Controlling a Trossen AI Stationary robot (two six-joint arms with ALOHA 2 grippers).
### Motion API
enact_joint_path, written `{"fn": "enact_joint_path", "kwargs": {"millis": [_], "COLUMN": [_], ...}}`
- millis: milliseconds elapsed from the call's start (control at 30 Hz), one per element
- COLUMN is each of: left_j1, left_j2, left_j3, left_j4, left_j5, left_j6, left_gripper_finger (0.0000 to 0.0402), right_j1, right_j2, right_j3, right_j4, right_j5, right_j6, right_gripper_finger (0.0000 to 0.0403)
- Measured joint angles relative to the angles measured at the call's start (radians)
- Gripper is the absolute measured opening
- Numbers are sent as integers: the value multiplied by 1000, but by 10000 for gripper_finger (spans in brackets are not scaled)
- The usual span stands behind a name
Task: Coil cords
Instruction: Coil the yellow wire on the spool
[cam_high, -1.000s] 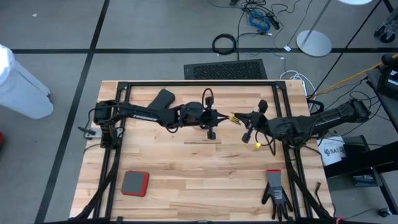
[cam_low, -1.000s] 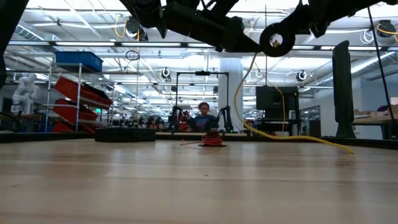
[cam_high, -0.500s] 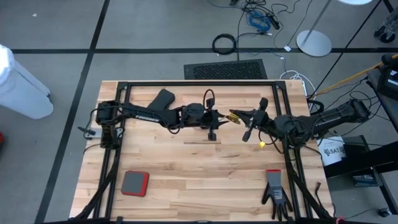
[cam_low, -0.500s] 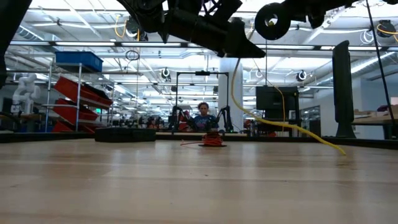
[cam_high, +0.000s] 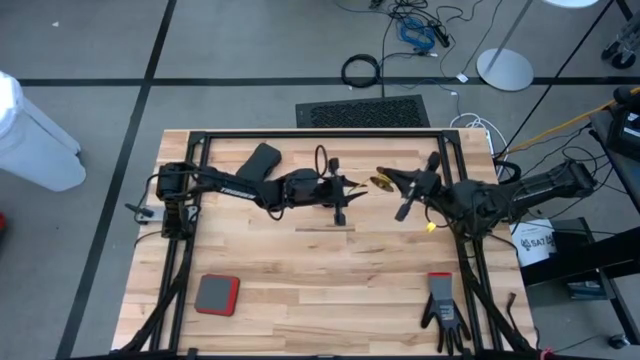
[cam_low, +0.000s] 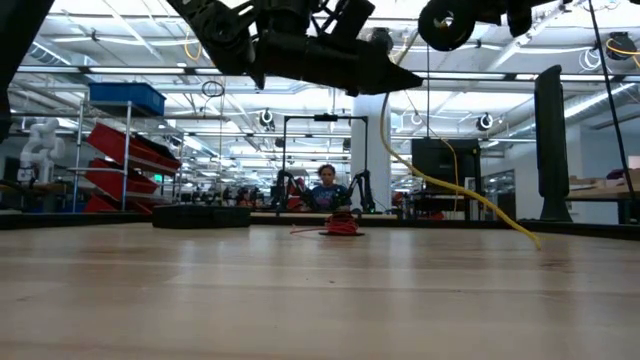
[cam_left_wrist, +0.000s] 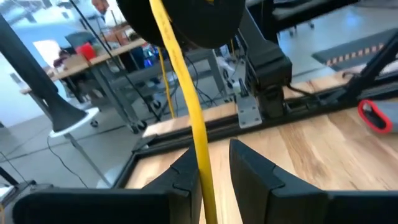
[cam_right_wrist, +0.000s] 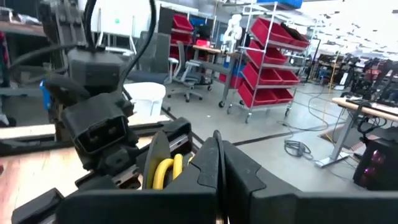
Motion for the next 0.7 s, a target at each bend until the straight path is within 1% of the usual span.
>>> {"fn": "enact_joint_path", "kwargs": {"millis": [167, 367, 700], "left_j1": [0, 0, 1], "left_j2": [0, 0, 0], "left_j3": [-24, -69, -89], "left_j4": [30, 21, 22], "left_j5": [-20, -31, -36], "left_j6": [0, -12, -46], "left_gripper_finger": [82, 82, 82], "right_j1": [0, 0, 0], "right_j2": [-9, -16, -17], "right_j3": [0, 0, 0], "right_j4": [-1, -1, -33], "right_j5": [38, 44, 45], "right_j6": [-16, -33, -17], "right_gripper_finger": [0, 0, 0]}}
